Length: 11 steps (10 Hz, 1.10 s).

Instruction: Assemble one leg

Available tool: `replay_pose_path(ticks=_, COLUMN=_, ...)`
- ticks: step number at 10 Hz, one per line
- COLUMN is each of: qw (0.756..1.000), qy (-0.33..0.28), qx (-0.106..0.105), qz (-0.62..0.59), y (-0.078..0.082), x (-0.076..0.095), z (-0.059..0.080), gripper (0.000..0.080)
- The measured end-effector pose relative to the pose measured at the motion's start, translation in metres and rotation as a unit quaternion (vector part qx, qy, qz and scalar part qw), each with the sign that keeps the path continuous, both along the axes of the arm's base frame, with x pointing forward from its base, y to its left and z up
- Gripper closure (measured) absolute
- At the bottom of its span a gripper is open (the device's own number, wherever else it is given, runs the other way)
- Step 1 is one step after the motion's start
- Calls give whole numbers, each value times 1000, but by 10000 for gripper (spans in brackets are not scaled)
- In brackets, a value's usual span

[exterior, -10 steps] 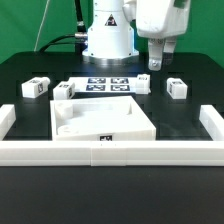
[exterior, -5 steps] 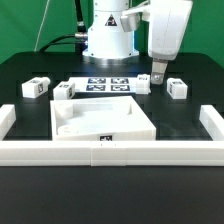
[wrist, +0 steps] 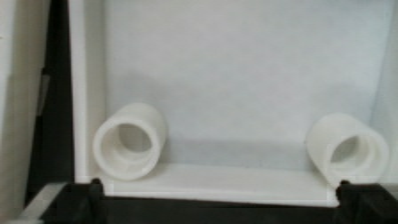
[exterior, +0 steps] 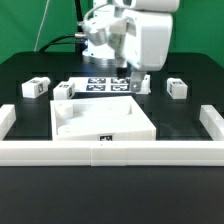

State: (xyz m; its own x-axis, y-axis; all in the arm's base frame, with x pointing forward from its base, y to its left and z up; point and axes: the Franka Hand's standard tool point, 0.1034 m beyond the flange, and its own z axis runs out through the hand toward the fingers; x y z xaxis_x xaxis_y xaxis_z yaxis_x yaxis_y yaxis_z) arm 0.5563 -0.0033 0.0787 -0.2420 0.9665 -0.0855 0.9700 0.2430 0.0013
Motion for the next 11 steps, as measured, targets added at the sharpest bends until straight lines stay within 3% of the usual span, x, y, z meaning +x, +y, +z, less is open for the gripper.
replay_pose_path(ticks=4, qw=1000, qy=0, qx=0, qz=-3, y=0, x=1, z=1, gripper=150)
replay_pose_path(ticks=6, qw=1000, qy=0, qx=0, qz=19, y=-13, x=-4, z=0, gripper=150)
replay_pose_path(ticks=9, qw=999, qy=22, qx=11, qz=26, y=-37, x=-45, z=-31, gripper=150)
replay_pose_path(ticks=10, qw=999, qy=28, qx=15, qz=20, y=-41, x=-54, z=-43, gripper=150)
replay_pose_path(ticks=11, qw=999, qy=28, qx=16, qz=19, y=-41, x=-56, z=-45, gripper=150)
